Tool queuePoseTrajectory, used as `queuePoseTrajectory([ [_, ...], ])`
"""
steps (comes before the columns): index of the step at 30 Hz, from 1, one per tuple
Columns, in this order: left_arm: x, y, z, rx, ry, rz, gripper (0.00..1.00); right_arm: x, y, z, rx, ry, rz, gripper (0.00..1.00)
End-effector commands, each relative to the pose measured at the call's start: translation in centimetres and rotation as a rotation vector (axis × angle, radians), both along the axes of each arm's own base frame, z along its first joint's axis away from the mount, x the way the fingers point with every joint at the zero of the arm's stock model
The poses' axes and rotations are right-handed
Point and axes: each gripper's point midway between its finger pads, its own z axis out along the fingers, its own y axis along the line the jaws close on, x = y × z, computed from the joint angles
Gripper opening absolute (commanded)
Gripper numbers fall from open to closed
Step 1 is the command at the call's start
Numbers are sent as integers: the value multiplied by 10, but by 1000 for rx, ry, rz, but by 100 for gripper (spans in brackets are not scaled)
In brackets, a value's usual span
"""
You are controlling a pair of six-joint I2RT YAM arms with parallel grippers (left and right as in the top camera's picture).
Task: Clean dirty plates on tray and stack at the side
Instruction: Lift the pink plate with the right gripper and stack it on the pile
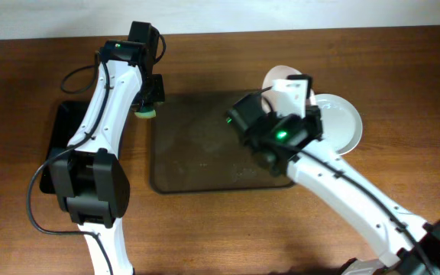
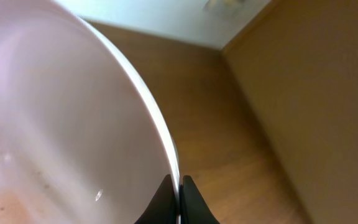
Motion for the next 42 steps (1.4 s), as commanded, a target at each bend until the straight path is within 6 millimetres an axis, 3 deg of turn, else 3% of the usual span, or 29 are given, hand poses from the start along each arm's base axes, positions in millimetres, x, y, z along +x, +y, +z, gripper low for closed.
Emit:
queuePoseTrajectory([
  [1, 2, 4, 11, 9, -28, 2, 1, -8, 10, 30, -125, -228, -20, 4],
  [7, 2, 4, 11, 10, -29, 2, 0, -11, 15, 37, -155, -269, -7, 4],
  [11, 2, 4, 11, 10, -28, 2, 1, -10, 16, 30, -115, -255, -8, 4],
  [14, 2, 4, 11, 10, -29, 2, 1, -5, 7, -2, 34, -123, -36, 4],
  [18, 2, 4, 11, 9, -29, 2, 1, 6, -34, -59, 345, 125, -164, 4],
  [23, 2, 4, 11, 10, -28, 2, 1, 21, -93, -87, 625, 229, -271, 4],
  [28, 2, 4, 11, 10, -29, 2, 1, 27, -171, -106, 757, 225, -378, 4],
  [31, 2, 4, 11, 9, -30, 2, 0, 32, -181, -134, 789, 289, -388, 4],
  [34, 1, 7, 12, 24, -29, 4, 1, 35, -173, -179, 830, 401, -409, 4],
  [36, 0, 12, 15, 48, -31, 11, 1, 33, -169, -196, 850, 445, -417, 5],
  [38, -6, 29, 28, 61, -38, 44, 1, 31, -167, -204, 860, 474, -422, 50],
  [39, -9, 42, 39, 60, -56, 75, 1, 33, -165, -201, 867, 467, -412, 62],
  [42, -17, 82, 56, 54, -81, 182, 0, 37, -156, -183, 912, 435, -351, 67],
])
